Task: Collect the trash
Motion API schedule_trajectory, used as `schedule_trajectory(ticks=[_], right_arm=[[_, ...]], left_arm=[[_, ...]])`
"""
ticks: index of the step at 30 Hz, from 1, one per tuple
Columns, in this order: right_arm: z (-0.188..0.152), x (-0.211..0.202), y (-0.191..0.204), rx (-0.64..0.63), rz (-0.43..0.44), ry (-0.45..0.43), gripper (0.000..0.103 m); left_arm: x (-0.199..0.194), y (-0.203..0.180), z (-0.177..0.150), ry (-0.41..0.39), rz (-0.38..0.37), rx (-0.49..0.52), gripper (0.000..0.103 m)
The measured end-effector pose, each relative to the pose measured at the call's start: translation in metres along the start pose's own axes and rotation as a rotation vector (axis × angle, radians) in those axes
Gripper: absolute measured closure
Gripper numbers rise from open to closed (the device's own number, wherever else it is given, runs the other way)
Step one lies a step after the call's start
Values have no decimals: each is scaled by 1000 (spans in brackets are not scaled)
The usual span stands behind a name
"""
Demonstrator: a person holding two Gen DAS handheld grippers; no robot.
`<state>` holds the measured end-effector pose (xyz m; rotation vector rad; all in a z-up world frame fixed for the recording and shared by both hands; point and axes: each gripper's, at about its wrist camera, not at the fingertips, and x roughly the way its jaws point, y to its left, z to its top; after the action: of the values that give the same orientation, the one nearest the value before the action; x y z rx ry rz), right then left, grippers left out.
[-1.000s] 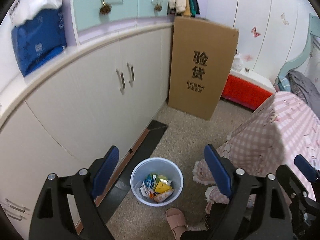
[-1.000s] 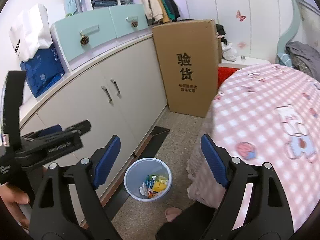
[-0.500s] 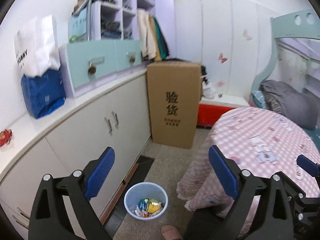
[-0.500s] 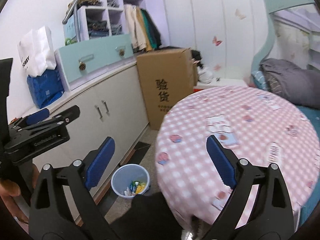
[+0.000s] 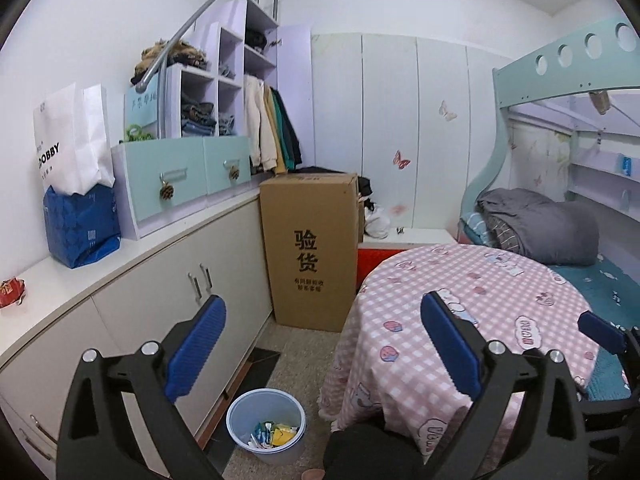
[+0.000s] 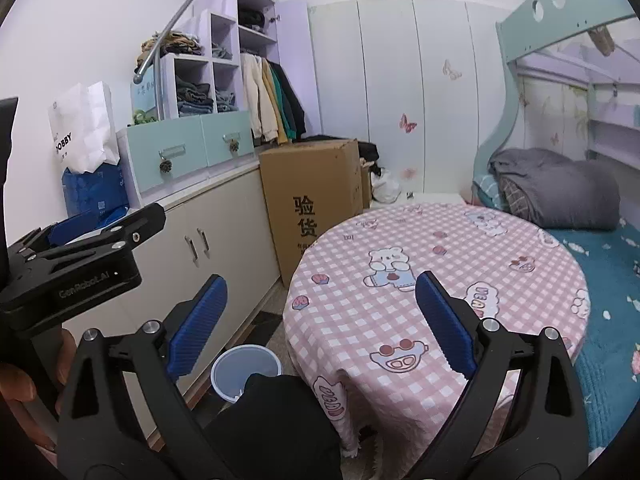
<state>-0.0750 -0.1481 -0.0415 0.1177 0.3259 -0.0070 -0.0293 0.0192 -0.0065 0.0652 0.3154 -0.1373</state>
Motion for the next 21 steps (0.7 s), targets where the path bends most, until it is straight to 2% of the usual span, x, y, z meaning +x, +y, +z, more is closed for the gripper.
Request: schedule_trajectory(ticks=[7, 21], right_arm=[[-2, -17, 5, -5, 5, -30, 9], [-2, -26, 10, -14, 13, -46, 9]], left_arm=[[-22, -3, -1, -41, -3, -2, 7], [-36, 1, 0, -68, 6, -13, 7]])
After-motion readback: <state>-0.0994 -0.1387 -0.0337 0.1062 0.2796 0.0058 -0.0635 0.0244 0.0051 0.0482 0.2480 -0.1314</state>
